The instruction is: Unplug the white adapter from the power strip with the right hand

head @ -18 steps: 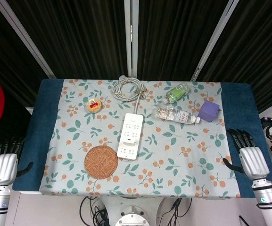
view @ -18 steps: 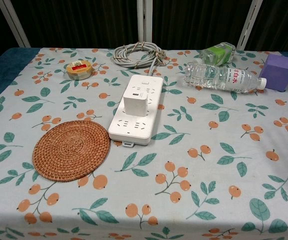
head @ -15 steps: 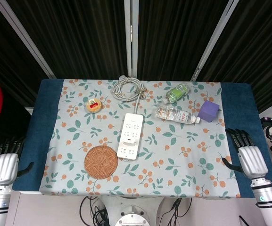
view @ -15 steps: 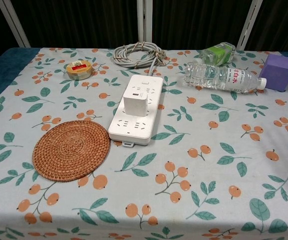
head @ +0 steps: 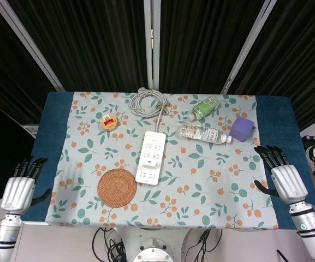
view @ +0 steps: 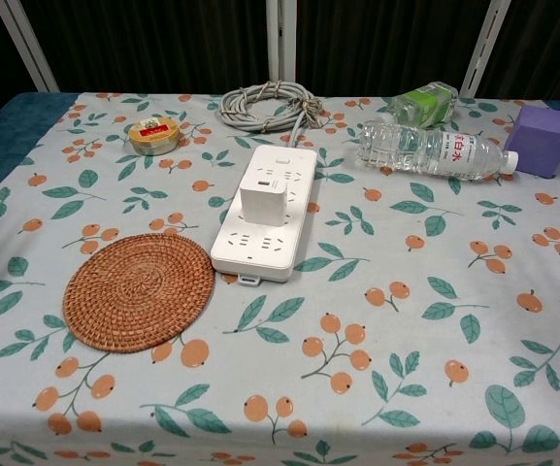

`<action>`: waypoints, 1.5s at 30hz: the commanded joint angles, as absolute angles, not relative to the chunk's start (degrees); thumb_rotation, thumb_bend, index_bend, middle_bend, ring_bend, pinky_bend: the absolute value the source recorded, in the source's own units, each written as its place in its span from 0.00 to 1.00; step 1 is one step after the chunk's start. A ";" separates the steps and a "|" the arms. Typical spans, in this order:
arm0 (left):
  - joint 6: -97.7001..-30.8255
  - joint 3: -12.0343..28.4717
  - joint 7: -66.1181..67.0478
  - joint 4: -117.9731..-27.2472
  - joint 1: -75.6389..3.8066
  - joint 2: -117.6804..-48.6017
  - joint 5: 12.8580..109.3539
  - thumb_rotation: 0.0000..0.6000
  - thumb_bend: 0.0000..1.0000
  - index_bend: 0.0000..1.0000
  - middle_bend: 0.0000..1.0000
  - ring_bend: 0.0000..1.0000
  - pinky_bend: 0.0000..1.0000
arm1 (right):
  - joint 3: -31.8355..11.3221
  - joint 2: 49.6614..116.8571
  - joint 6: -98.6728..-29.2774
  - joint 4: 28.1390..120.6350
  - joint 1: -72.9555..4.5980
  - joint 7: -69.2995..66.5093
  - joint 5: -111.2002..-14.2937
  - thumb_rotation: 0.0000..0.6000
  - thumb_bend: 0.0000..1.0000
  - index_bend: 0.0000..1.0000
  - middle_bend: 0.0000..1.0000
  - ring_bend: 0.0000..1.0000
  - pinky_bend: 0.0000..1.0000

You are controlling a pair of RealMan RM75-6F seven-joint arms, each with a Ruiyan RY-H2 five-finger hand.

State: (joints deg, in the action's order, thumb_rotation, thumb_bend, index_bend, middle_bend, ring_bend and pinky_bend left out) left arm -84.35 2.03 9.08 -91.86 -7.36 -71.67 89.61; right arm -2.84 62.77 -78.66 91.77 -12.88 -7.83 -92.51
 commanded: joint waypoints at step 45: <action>-53.12 3.51 22.50 -86.49 -35.90 -96.42 88.53 1.00 0.39 0.23 0.24 0.13 0.23 | -9.58 88.83 -35.39 75.38 -60.88 8.49 -86.40 1.00 0.15 0.26 0.22 0.03 0.20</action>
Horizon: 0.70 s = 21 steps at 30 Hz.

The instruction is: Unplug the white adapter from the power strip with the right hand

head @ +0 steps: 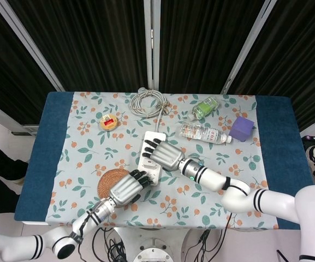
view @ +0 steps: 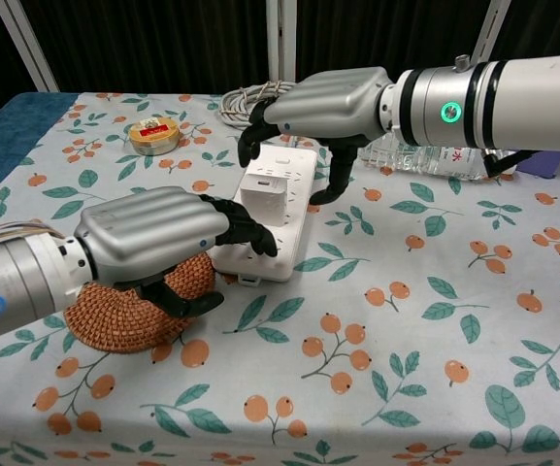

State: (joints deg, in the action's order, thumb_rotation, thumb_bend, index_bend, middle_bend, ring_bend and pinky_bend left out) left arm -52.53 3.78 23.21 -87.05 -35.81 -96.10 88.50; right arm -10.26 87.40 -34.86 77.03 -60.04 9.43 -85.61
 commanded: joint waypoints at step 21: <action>-55.15 1.87 18.53 -83.98 -37.08 -97.31 88.14 1.00 0.39 0.23 0.24 0.13 0.22 | -4.94 94.16 -39.44 66.46 -64.33 2.14 -92.26 1.00 0.28 0.40 0.30 0.17 0.32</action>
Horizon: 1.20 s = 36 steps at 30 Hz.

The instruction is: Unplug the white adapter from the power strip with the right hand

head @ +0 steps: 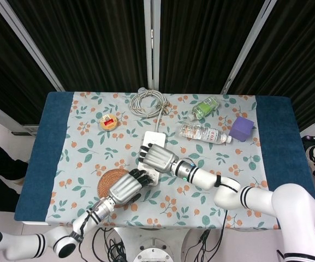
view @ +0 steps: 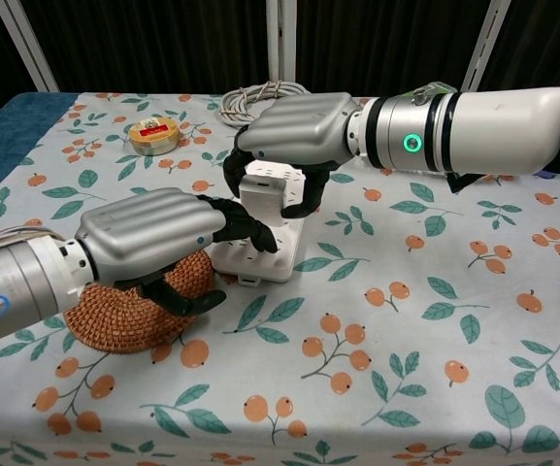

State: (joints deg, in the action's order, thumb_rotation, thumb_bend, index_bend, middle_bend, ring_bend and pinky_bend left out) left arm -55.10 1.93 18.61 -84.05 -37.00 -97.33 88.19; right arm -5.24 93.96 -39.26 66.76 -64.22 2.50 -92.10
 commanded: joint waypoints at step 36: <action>-54.37 2.04 15.28 -82.39 -39.04 -97.78 84.91 1.00 0.39 0.23 0.24 0.13 0.22 | -1.89 95.55 -45.60 61.75 -63.53 -4.23 -93.71 1.00 0.43 1.00 0.75 0.50 0.52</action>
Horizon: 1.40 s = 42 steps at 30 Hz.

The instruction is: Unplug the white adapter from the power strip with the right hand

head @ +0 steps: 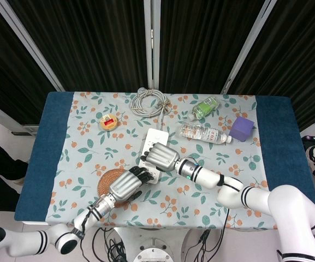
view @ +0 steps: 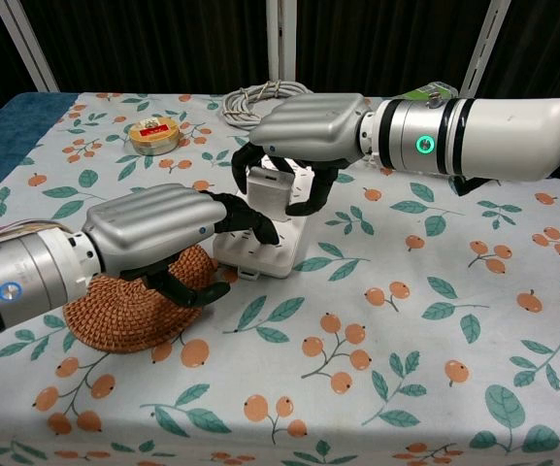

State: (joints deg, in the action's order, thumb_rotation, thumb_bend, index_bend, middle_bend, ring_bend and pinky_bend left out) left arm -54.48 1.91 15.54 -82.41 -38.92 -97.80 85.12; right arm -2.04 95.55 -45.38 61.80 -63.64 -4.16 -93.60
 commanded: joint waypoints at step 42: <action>-63.61 2.46 14.39 -90.90 -37.13 -90.70 87.81 1.00 0.38 0.20 0.24 0.13 0.22 | -2.95 76.97 -53.46 81.25 -51.16 -4.12 -83.02 1.00 0.44 0.86 0.71 0.50 0.50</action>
State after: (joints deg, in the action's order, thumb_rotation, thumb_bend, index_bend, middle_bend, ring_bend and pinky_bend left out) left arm -61.89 2.31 14.59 -89.61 -38.11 -92.15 87.03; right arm -3.54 79.38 -53.19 78.55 -53.66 -2.76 -85.63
